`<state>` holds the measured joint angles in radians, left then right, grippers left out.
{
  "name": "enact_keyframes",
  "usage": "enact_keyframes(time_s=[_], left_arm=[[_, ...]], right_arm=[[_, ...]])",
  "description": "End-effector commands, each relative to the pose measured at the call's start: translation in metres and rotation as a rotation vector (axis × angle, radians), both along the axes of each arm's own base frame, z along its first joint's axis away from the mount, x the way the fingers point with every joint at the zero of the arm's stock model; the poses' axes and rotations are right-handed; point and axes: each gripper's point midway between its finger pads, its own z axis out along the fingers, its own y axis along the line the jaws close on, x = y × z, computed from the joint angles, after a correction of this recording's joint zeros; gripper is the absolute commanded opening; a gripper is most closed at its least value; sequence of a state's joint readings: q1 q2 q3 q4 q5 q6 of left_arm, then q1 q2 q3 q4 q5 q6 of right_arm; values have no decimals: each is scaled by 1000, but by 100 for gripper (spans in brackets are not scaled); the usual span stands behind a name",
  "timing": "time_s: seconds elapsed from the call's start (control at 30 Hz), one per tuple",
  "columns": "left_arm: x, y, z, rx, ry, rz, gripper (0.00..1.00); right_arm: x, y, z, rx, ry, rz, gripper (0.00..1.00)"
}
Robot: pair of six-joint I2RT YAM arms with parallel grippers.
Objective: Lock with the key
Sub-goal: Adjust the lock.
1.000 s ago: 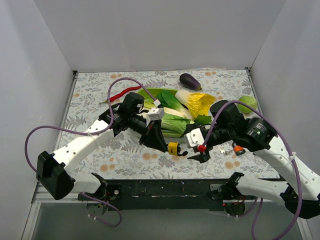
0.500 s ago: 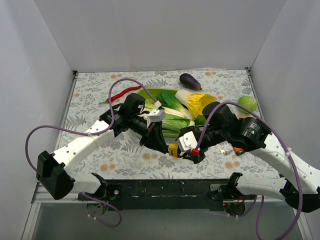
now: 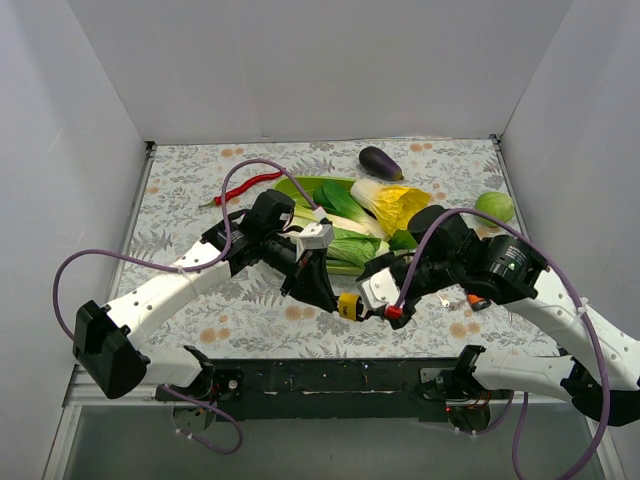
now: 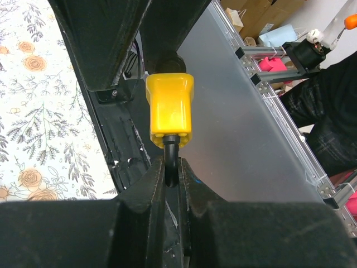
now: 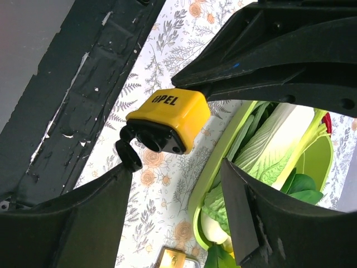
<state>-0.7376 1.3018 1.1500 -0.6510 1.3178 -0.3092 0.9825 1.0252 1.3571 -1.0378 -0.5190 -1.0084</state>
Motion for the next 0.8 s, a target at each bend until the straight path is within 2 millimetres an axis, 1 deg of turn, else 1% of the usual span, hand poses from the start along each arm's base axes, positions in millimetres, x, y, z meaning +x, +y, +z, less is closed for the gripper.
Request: enact_keyframes(time_s=[0.0, 0.1, 0.33, 0.43, 0.5, 0.6, 0.77], left_arm=[[-3, -2, 19, -59, -43, -30, 0], [-2, -3, 19, -56, -46, -27, 0], [-2, -3, 18, -49, -31, -17, 0], [-3, -2, 18, -48, -26, -16, 0], [-4, -2, 18, -50, -22, -19, 0], [-3, -2, 20, -53, -26, -14, 0], [-3, -3, 19, -54, -25, -16, 0]], right_arm=[[0, 11, 27, 78, -19, 13, 68], [-1, 15, 29, 95, 4, 11, 64], [-7, 19, 29, 96, 53, 21, 63], [-10, 18, 27, 86, 69, 26, 64], [-12, 15, 23, 63, 78, 26, 68], [-13, 9, 18, 40, 72, 27, 70], [-14, 8, 19, 45, 67, 29, 68]])
